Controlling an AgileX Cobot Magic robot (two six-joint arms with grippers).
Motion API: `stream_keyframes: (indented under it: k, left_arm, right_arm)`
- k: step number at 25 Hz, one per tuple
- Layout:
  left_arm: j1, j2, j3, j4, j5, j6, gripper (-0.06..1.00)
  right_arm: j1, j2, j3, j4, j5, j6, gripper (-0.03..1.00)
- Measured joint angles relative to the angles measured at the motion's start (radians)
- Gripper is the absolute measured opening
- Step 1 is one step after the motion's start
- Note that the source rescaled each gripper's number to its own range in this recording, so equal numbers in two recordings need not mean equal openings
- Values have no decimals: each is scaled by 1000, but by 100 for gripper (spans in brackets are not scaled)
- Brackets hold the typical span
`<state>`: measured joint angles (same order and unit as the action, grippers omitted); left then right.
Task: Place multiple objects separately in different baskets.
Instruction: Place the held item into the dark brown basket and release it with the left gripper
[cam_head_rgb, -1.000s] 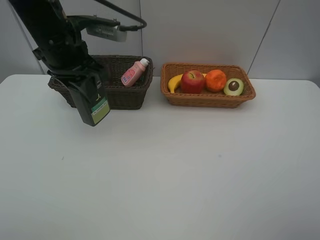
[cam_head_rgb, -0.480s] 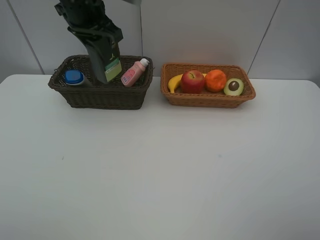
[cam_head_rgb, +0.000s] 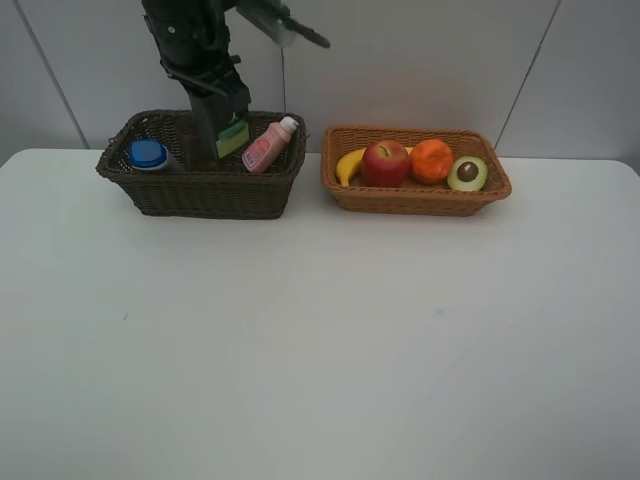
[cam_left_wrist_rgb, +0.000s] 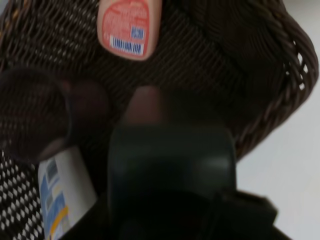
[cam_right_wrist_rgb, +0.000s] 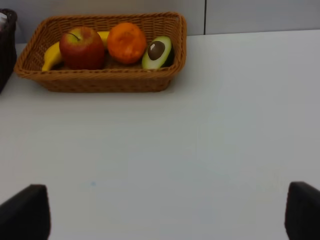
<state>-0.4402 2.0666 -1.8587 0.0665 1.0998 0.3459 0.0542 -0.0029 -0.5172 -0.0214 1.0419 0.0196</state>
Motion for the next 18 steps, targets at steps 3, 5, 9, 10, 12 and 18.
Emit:
stream_keyframes:
  k: [3, 5, 9, 10, 12, 18]
  left_arm:
    - [0, 40, 0, 4, -46, 35, 51]
    - [0, 62, 0, 14, -75, 57, 51]
    - [0, 92, 0, 50, -125, 91, 51]
    - [0, 97, 0, 60, -133, 96, 51]
    - [0, 108, 0, 72, -138, 102, 51]
    - [0, 113, 0, 74, -148, 103, 51]
  right_arm:
    - [0, 0, 0, 0, 0, 0, 100]
    - [0, 0, 0, 0, 0, 0, 100]
    - [0, 0, 0, 0, 0, 0, 100]
    - [0, 0, 0, 0, 0, 0, 100]
    - [0, 0, 0, 0, 0, 0, 100]
    - [0, 0, 0, 0, 0, 0, 100]
